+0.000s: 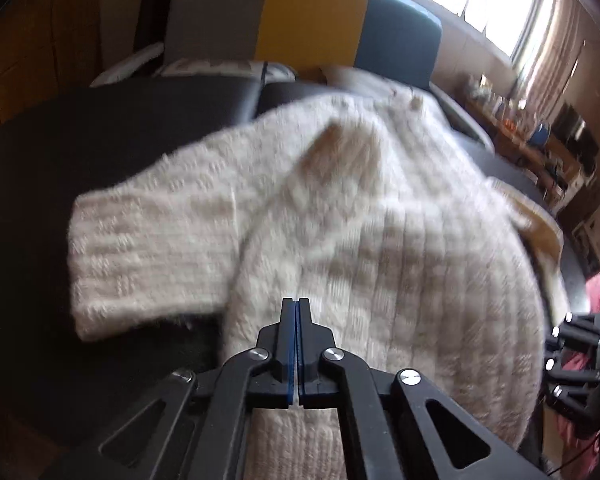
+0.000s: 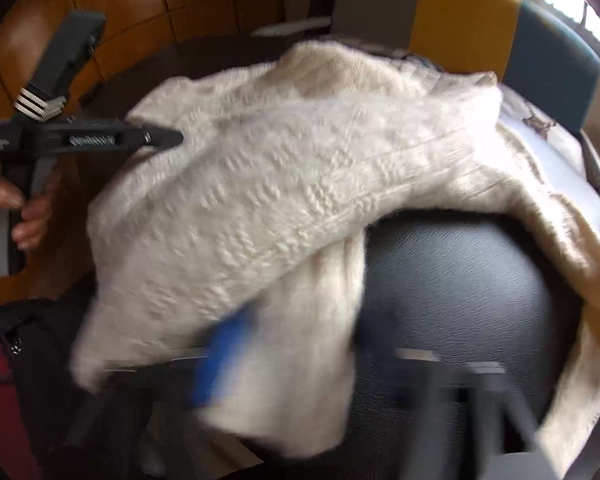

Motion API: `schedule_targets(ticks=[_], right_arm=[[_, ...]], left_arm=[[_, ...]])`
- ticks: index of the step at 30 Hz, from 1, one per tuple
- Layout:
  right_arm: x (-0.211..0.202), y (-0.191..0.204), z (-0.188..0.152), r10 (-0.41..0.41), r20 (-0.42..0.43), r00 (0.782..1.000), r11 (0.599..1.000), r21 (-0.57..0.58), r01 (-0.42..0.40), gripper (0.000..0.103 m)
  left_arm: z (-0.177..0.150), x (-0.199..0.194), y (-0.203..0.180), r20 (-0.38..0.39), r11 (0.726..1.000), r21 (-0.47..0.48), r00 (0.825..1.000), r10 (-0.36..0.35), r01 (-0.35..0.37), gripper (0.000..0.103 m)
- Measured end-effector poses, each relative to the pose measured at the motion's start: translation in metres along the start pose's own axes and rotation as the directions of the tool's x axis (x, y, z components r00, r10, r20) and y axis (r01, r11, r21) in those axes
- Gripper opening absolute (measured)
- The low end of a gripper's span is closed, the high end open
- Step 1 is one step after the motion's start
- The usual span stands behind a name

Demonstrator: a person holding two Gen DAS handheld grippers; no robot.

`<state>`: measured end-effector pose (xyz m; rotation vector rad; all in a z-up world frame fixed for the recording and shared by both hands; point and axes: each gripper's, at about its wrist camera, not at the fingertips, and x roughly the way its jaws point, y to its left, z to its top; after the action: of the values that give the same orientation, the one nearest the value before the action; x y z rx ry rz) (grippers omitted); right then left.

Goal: Fold clothes

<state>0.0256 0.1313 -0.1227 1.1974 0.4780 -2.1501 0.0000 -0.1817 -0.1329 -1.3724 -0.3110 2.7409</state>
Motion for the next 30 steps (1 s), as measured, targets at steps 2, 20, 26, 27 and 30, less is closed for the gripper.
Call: schedule_targets(ticks=[2, 20, 26, 27, 30], right_arm=[[-0.012, -0.003, -0.004, -0.044, -0.007, 0.999, 0.999, -0.017, 0.044, 0.013], [-0.059, -0.066, -0.074, -0.093, -0.148, 0.985, 0.977, 0.179, 0.119, 0.015], [-0.058, -0.072, -0.080, -0.051, -0.123, 0.991, 0.965, 0.248, 0.081, 0.017], [-0.057, -0.072, -0.079, -0.050, -0.123, 0.991, 0.964, 0.252, 0.080, 0.017], [-0.057, -0.072, -0.081, -0.046, -0.119, 0.992, 0.963, 0.259, 0.075, 0.018]], left_arm=[[0.007, -0.005, -0.001, 0.019, 0.998, 0.030, 0.999, 0.045, -0.046, 0.000], [0.020, 0.022, 0.002, -0.063, 0.984, -0.044, 0.983, -0.174, 0.171, 0.023], [0.026, 0.034, -0.011, -0.044, 0.964, -0.052, 0.963, -0.265, 0.262, 0.029], [0.027, 0.041, -0.017, -0.060, 0.965, -0.038, 0.964, -0.261, 0.259, 0.030], [0.027, 0.058, -0.035, -0.099, 0.972, 0.013, 0.968, -0.232, 0.235, 0.035]])
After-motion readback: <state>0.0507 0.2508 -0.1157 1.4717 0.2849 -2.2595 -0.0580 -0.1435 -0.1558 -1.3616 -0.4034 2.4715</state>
